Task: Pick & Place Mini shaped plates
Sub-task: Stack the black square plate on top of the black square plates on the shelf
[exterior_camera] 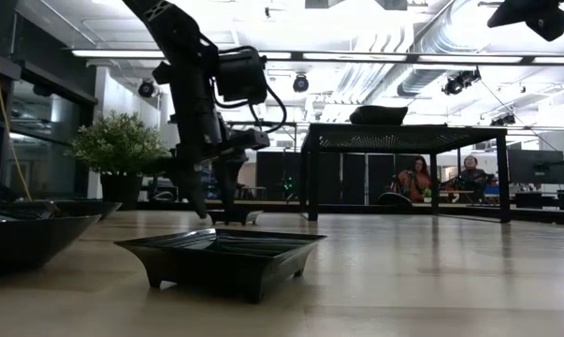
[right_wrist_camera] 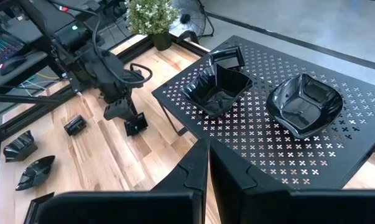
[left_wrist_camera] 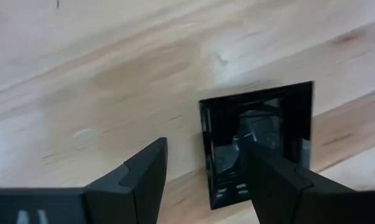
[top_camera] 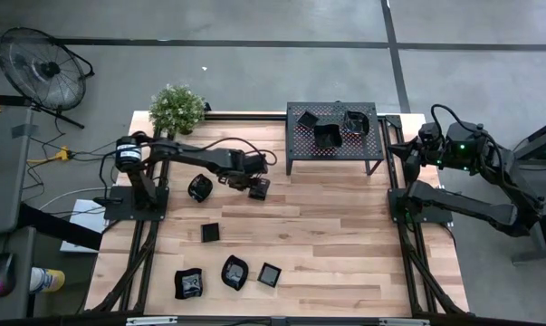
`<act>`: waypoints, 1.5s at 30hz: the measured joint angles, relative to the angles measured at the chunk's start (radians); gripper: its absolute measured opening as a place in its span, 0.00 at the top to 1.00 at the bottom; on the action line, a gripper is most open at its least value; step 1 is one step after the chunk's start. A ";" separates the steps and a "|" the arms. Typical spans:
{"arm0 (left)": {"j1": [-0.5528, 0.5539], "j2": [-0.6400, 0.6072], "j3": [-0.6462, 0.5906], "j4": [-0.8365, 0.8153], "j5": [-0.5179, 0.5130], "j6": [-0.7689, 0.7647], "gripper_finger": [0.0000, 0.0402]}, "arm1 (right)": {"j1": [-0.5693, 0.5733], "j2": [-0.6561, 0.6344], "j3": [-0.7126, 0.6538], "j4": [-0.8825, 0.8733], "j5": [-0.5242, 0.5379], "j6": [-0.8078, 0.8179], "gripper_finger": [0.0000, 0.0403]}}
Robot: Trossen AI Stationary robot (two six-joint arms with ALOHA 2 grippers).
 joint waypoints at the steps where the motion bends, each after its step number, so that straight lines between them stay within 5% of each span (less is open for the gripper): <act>1: 0.000 0.003 0.000 0.000 0.003 0.000 0.51 | 0.000 0.000 0.000 0.000 0.000 0.000 0.97; 24: 0.002 0.019 0.003 -0.006 0.037 0.002 0.81 | 0.000 0.000 0.000 0.000 -0.005 0.000 0.97; 37: 0.000 0.021 0.118 -0.113 0.027 0.077 0.99 | 0.000 0.000 0.000 0.000 -0.005 -0.002 0.97; 45: 0.000 0.020 0.118 -0.109 0.038 0.080 0.89 | 0.000 0.000 0.000 0.000 -0.006 -0.002 0.97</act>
